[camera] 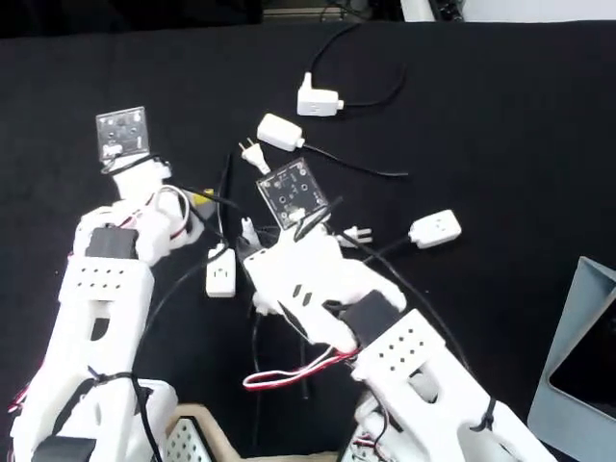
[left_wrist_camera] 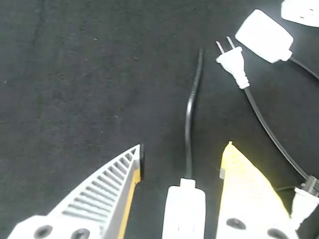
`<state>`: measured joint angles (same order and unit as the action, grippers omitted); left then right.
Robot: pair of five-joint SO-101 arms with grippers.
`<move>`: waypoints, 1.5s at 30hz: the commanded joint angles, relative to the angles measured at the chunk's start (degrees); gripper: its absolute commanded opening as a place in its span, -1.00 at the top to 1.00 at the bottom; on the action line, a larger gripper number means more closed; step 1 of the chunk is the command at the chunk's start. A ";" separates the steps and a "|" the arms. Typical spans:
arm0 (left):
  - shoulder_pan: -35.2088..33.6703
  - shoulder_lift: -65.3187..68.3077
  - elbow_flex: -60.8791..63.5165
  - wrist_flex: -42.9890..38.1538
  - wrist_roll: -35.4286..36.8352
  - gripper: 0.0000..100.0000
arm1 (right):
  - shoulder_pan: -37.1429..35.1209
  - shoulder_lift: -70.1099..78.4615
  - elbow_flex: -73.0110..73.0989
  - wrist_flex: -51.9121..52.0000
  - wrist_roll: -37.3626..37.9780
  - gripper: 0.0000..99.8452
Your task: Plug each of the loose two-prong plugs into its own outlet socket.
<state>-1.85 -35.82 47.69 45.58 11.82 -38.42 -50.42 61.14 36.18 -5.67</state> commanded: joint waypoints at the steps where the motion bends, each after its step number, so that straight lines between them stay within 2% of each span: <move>1: 2.86 -1.85 -1.19 0.44 0.70 0.48 | -0.88 -1.01 0.40 -2.37 -0.62 0.98; 6: 5.23 -4.13 -0.22 0.79 0.44 0.48 | -0.88 -1.01 2.07 -4.04 -0.62 0.98; 12: 9.10 -16.53 6.64 0.44 0.18 0.48 | -0.62 -1.01 2.86 -4.40 -0.70 0.98; 18: 13.67 -28.92 14.55 0.62 -7.47 0.48 | -0.62 -1.01 2.95 -4.13 -2.99 0.98; 26: 15.08 -40.53 20.62 0.62 -8.44 0.48 | -0.62 -1.01 3.82 -4.04 -2.99 0.98; 31: 17.10 -44.31 23.60 0.70 -14.33 0.48 | -0.62 -1.01 4.00 -3.96 -2.99 0.98; 34: 15.96 -45.63 24.31 0.70 -14.33 0.48 | -0.53 -1.01 4.79 -3.96 -2.99 0.98; 36: 12.26 -45.89 23.69 0.70 -14.24 0.48 | 0.70 -1.01 5.05 -3.96 -2.99 0.98; 41: 1.98 -45.45 22.64 0.70 -14.59 0.48 | 9.05 -1.01 4.44 -3.96 -2.99 0.98; 45: -0.31 -43.34 22.73 3.25 -18.11 0.48 | 14.68 -1.01 3.82 -4.13 -2.99 0.97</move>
<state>-0.26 -81.10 72.48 46.46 -2.51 -27.60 -50.42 66.68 32.92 -8.04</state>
